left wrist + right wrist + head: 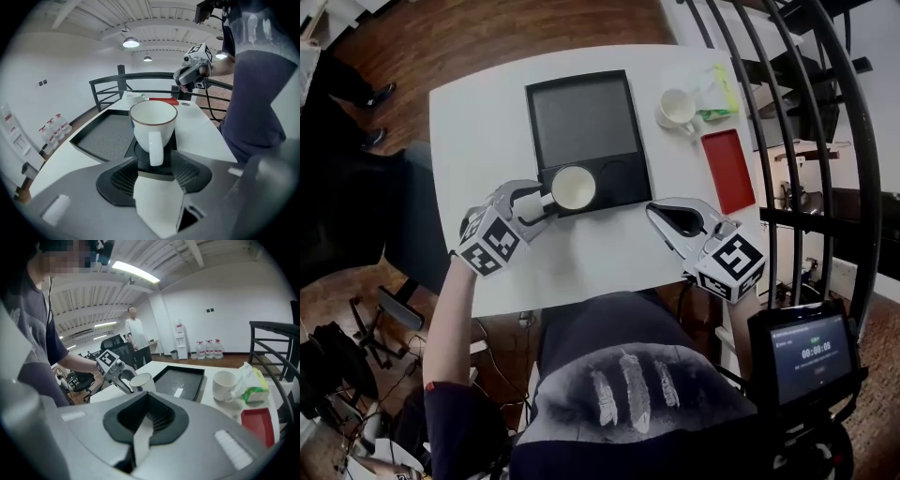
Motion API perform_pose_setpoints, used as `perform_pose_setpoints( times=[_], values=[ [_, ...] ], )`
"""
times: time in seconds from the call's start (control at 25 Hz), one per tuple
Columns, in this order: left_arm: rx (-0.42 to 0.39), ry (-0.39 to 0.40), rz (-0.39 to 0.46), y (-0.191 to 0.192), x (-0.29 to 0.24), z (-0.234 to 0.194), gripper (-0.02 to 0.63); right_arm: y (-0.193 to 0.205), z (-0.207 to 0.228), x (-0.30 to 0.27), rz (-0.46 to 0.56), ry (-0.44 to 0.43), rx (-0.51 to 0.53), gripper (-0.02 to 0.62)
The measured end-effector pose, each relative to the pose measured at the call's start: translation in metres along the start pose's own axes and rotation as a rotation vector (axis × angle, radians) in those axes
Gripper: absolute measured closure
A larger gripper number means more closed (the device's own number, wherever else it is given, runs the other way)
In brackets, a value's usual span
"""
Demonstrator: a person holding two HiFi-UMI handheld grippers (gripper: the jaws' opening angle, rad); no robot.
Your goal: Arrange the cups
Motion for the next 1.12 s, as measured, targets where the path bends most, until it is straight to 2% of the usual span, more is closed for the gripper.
perform_pose_setpoints(
  times=[0.16, 0.4, 0.48, 0.6, 0.68, 0.92, 1.12],
  values=[
    [0.032, -0.05, -0.005, 0.008, 0.01, -0.004, 0.36, -0.003, -0.001, -0.005, -0.003, -0.022, 0.004, 0.591],
    [-0.042, -0.046, -0.003, -0.004, -0.004, -0.002, 0.365, -0.001, 0.0, 0.001, 0.0, 0.003, -0.012, 0.591],
    [-0.055, -0.061, -0.003, -0.006, -0.004, -0.006, 0.4, 0.0, 0.0, 0.001, -0.004, 0.004, -0.016, 0.591],
    [-0.077, -0.063, -0.006, -0.01, -0.004, -0.008, 0.405, 0.002, 0.002, 0.002, -0.006, 0.011, -0.021, 0.591],
    [-0.104, -0.066, -0.015, -0.011, -0.004, -0.008, 0.517, 0.002, 0.002, 0.003, -0.005, 0.013, -0.02, 0.591],
    [-0.133, -0.069, -0.025, -0.009, -0.001, -0.007, 0.515, 0.002, 0.004, 0.002, -0.003, 0.017, -0.022, 0.591],
    [-0.092, -0.073, -0.028, -0.005, 0.0, -0.008, 0.499, 0.003, 0.003, 0.001, -0.005, 0.014, -0.019, 0.591]
  ],
)
Point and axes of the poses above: the fingertips, and each gripper's own axes: x backward along the fingers, z to its right, y out of its underside, the point moved 2 cm from there along x, backward along the fingers, and after that the axes turned 10 degrees about -x, right-handed, at the moved point
